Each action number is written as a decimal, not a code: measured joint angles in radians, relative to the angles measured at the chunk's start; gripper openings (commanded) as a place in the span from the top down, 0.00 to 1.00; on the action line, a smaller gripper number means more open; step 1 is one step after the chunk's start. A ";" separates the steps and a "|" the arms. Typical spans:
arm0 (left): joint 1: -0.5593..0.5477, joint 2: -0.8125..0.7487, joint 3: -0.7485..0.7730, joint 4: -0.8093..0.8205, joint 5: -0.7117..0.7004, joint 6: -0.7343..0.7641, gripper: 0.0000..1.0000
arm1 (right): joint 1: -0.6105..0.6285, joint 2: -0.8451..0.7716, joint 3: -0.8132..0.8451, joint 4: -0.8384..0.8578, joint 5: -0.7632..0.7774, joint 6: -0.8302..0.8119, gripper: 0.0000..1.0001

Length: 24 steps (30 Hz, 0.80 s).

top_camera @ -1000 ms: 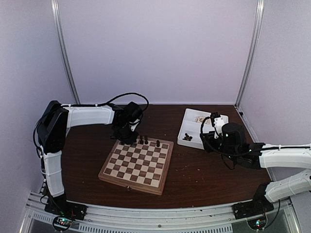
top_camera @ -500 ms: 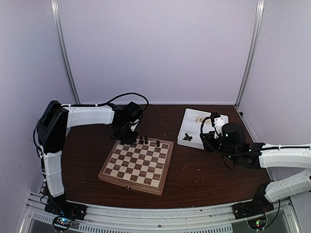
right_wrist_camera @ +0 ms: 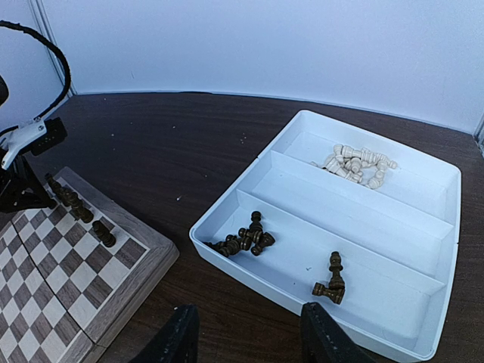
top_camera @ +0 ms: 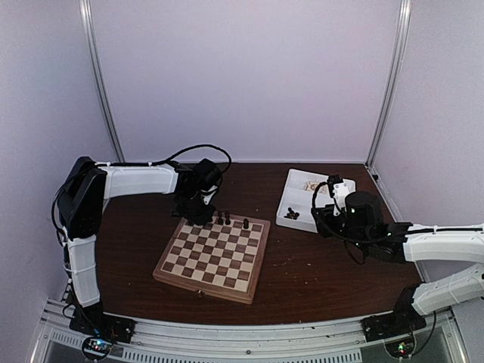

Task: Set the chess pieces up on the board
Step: Place the chess piece on the chessboard.

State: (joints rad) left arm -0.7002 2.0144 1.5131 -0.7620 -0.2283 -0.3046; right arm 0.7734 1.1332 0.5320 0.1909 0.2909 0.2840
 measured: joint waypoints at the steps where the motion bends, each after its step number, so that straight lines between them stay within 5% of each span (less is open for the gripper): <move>1: 0.000 0.000 0.000 0.000 0.000 0.000 0.88 | 0.000 0.000 0.000 0.000 0.000 0.000 0.52; 7: 0.001 0.001 0.000 -0.017 0.001 0.002 0.79 | 0.000 0.000 0.000 0.000 -0.001 0.000 0.52; 24: 0.001 -0.002 0.000 -0.034 0.026 0.008 0.72 | 0.000 0.000 0.000 0.000 -0.003 0.000 0.52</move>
State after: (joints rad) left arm -0.6991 2.0129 1.5131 -0.7959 -0.2020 -0.2970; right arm 0.7734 1.1336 0.5320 0.1909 0.2878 0.2836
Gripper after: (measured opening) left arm 0.255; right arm 0.482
